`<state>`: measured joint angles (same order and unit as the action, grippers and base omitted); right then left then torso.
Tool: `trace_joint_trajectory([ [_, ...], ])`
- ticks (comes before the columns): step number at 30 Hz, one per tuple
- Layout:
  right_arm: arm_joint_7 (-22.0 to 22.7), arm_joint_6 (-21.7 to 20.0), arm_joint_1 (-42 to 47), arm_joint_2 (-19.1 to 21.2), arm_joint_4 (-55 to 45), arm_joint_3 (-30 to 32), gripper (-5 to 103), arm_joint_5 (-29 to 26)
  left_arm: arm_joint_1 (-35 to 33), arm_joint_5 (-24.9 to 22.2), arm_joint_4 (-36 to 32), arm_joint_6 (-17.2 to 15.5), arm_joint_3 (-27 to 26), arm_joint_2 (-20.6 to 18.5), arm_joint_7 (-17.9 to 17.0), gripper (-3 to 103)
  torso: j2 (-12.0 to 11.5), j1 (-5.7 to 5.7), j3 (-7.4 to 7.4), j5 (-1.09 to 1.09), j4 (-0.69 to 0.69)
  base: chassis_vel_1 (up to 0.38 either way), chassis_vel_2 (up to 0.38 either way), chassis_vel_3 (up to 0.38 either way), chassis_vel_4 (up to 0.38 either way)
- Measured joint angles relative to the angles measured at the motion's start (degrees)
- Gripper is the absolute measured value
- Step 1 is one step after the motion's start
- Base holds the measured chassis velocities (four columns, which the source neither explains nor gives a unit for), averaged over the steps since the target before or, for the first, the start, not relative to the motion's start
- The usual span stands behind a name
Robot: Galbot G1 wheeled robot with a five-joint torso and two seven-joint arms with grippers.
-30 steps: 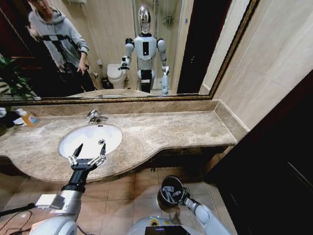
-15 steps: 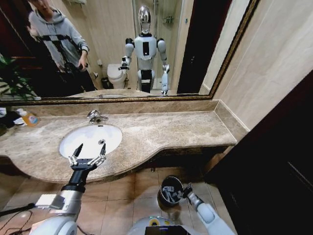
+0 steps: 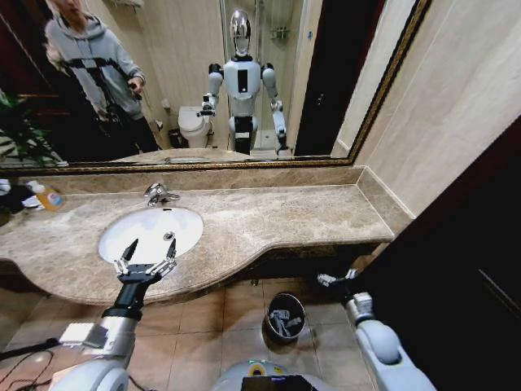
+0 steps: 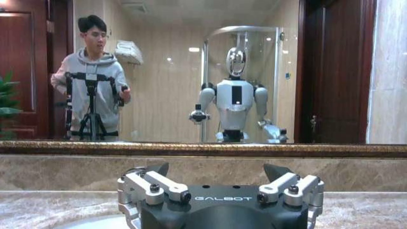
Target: Pick up the trash from the sink and place it in the trash bin.
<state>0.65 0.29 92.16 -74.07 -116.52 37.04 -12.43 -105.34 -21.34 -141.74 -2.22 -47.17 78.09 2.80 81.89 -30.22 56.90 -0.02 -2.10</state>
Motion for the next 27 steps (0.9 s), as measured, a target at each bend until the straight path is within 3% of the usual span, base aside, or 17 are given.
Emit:
trace_joint_trajectory([
  [10,1.81,0.22,5.09,-8.47,-15.28,-0.41,100,0.64,0.0,0.0,0.0,0.0,0.0,0.0,-0.01,100,0.0,0.0,0.0,0.01,-0.01,0.0,0.0,0.0,0.0],
  [27,1.47,-0.43,7.99,-8.99,-20.97,-4.01,100,8.57,0.0,0.0,0.0,0.0,0.0,0.0,0.0,100,-0.01,0.0,0.0,0.01,-0.01,0.0,0.0,0.0,0.0],
])
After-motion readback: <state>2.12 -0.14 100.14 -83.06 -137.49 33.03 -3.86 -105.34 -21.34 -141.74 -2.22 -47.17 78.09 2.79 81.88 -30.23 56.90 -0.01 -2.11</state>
